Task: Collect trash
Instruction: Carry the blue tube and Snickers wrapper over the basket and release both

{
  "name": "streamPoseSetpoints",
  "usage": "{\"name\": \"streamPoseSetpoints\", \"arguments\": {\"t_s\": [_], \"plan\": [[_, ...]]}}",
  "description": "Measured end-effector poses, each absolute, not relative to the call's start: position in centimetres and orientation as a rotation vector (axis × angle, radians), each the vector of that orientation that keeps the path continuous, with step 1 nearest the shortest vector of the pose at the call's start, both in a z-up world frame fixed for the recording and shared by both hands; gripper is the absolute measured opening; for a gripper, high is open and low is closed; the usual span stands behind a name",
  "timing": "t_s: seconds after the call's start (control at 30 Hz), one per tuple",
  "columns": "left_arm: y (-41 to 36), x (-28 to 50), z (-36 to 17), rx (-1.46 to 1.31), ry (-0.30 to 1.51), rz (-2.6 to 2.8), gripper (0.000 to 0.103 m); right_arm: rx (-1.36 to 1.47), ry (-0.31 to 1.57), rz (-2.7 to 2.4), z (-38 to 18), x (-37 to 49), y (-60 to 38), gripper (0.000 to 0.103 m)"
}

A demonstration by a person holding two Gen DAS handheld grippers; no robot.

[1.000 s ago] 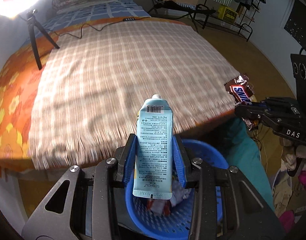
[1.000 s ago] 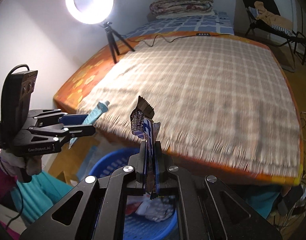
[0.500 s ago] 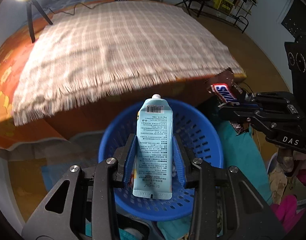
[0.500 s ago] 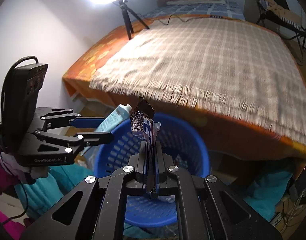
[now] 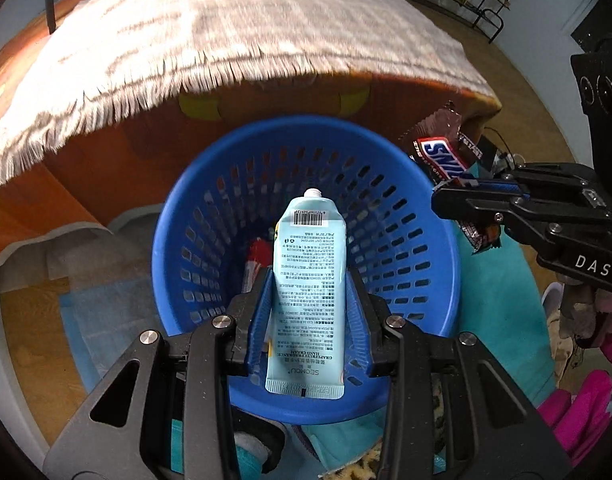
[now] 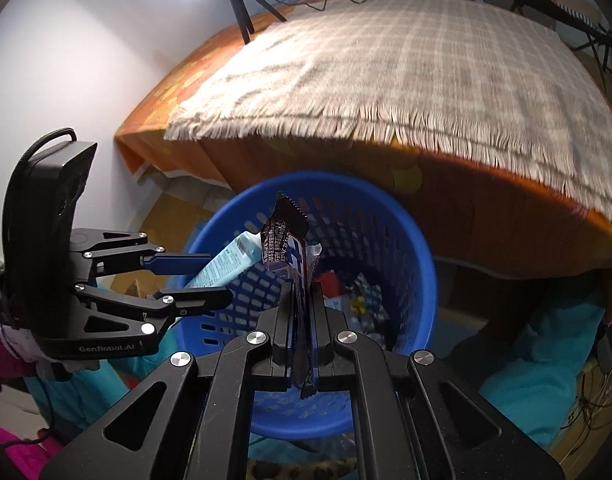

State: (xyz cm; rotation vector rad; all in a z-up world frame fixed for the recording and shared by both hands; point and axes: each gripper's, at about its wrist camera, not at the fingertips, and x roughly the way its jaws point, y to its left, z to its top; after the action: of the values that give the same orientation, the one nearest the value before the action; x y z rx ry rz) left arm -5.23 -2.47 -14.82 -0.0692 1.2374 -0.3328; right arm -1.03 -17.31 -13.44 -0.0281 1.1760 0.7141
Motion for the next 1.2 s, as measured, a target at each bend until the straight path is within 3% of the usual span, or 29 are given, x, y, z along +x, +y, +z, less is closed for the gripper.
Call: {"name": "streamPoseSetpoints", "arguments": {"t_s": [0.77, 0.87, 1.03, 1.13, 1.2], "plan": [[-2.3, -4.7, -17.8, -0.057, 1.314, -0.276, 0.036, -0.049, 1.234, 0.654, -16.2, -0.8, -17.2, 0.005], [-2.2, -4.6, -17.9, -0.053, 1.317, -0.266, 0.036, -0.064, 1.237, 0.646, -16.2, -0.9, -17.1, 0.013], [-2.2, -4.6, -17.9, -0.047, 1.323, -0.258, 0.038, -0.089, 1.23, 0.629, -16.1, -1.0, -16.9, 0.042], [-2.2, -4.6, -17.8, -0.044, 1.318, -0.249, 0.05, -0.101, 1.226, 0.622, -15.9, -1.0, -16.8, 0.043], [-2.3, -4.6, -17.8, -0.043, 1.313, -0.243, 0.051, -0.109, 1.227, 0.616, -15.9, -1.0, -16.7, 0.044]]}}
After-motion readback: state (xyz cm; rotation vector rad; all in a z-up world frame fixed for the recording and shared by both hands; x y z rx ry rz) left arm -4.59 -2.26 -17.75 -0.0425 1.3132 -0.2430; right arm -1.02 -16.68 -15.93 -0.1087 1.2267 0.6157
